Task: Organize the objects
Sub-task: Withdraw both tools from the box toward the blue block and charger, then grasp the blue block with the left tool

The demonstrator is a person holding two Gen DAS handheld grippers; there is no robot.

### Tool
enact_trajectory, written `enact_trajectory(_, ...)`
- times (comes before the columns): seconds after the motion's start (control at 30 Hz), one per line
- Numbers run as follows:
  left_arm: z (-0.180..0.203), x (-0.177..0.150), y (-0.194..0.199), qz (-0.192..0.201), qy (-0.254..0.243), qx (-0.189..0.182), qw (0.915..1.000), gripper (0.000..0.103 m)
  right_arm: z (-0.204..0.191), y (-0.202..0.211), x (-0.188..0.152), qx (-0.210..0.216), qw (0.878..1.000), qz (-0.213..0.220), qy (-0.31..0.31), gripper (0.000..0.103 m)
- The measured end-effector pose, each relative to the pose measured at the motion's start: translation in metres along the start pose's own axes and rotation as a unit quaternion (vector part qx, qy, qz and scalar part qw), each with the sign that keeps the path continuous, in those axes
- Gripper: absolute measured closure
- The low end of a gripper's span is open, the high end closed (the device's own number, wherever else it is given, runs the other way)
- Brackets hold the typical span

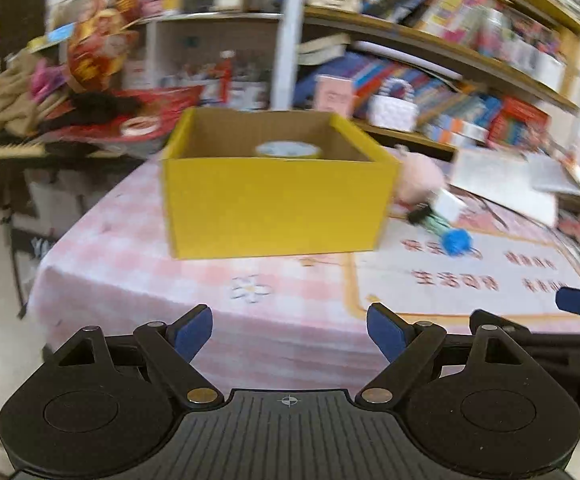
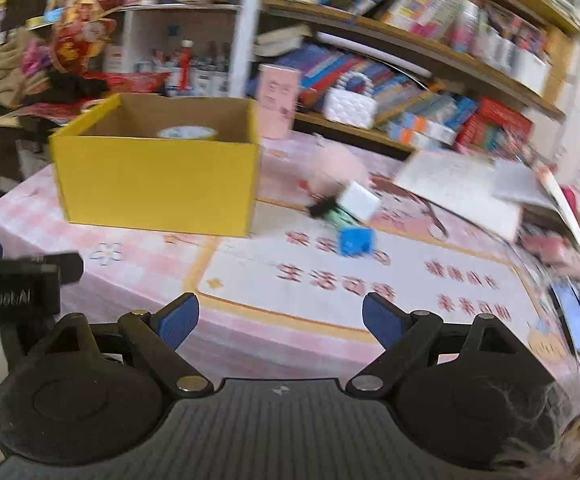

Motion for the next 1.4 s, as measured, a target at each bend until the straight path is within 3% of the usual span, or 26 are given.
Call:
enact_trajectory(0.3,0.058,-0.006,-0.03,-0.03,-0.033,-0.044,0.998,0.016,0.061,-0.007,-0.027,-0.054,0.996,-0.034,-0.061,0.014)
enact_trajectory(0.53,0.113,0.001,-0.053,-0.032,-0.054,-0.06,0.9962,0.016,0.112,-0.027,-0.032,-0.074,0.993,-0.044,-0.082,0.016)
enact_trajectory(0.87,0.176,0.01,-0.103,-0.049,-0.053,-0.043,0.9965,0.018,0.198,-0.064,-0.023,-0.079,0.988,-0.03,-0.13,0.018)
enact_trajectory(1.07,0.212,0.021,-0.141,-0.039,-0.058,-0.028,0.9971,0.023,0.244,-0.092,-0.018,-0.068,0.986,-0.024,-0.15,0.023)
enact_trajectory(1.27,0.231,0.025,-0.186,-0.044,-0.051,0.006,0.9977,0.024,0.272,-0.115,-0.013,-0.053,0.987,-0.025,-0.151,0.023)
enact_trajectory(1.4,0.234,0.022,-0.211,-0.056,-0.044,0.029,0.9971,0.035,0.279,-0.123,-0.007,-0.038,0.99,-0.02,-0.138,0.023)
Point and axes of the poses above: each gripper's, at about its wrist camera, not at the fingertips, and y roughly against the way its jaws point, z to its right, x to its top, the point moved 9 cm from there along -y, roughly the way its jaws point, and after that the axes turned 7 degrees about y, right-handed, at the moved point
